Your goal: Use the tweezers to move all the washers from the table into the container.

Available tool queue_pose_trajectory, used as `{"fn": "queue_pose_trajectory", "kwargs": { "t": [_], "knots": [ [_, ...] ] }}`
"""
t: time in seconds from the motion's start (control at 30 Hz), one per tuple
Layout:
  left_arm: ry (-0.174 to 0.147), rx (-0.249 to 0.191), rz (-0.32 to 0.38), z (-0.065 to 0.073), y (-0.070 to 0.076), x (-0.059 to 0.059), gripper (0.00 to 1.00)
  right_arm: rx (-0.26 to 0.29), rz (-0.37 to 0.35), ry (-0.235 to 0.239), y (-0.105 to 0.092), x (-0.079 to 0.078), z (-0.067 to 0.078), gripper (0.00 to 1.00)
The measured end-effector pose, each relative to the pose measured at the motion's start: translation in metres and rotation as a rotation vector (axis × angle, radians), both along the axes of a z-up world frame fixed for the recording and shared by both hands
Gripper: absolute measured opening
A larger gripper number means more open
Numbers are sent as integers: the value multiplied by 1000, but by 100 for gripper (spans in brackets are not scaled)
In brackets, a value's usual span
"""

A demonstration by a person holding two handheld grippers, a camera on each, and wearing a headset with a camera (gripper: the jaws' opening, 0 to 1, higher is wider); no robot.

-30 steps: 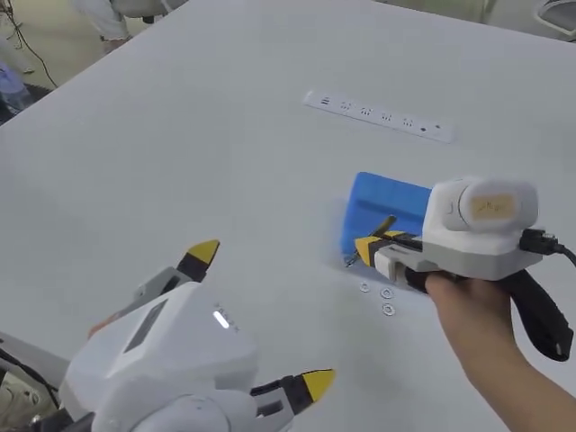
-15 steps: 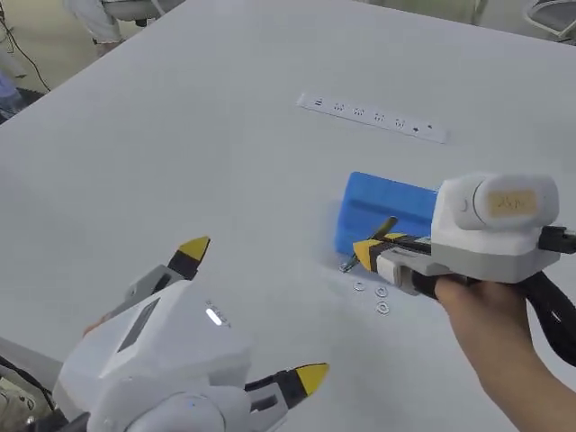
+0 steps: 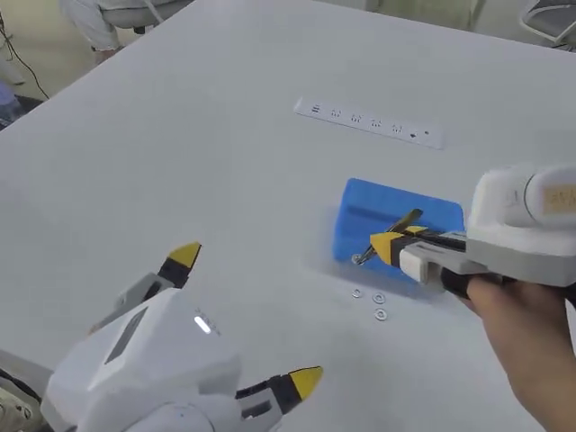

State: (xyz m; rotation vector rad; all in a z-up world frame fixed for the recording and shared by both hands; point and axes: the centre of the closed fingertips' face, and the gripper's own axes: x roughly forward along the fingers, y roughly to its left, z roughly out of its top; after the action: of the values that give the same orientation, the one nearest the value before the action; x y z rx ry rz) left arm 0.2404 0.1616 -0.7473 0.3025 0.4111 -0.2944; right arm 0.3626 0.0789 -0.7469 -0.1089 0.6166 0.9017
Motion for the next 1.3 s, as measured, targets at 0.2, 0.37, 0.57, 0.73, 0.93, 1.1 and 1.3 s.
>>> {"fn": "queue_pose_trajectory", "kwargs": {
  "t": [0.2,0.37,0.57,0.73,0.93,1.1,1.3],
  "knots": [
    [11,8,-6,-2,-1,-1,99,22,-43,-32,-5,20,11,4],
    [-6,2,18,2,4,1,99,26,-69,-49,-6,35,12,4],
    [1,15,21,0,5,0,99,3,-87,-45,-2,53,-4,4],
    [10,26,21,-2,5,0,99,-70,-60,-41,3,54,-25,4],
    [10,16,19,-2,4,0,99,-95,-54,-16,4,52,-40,4],
    [12,20,19,-3,4,0,99,-118,-48,-5,5,49,-47,4],
    [15,22,13,-3,3,0,99,-144,-36,15,5,49,-56,4]
  ]
}}
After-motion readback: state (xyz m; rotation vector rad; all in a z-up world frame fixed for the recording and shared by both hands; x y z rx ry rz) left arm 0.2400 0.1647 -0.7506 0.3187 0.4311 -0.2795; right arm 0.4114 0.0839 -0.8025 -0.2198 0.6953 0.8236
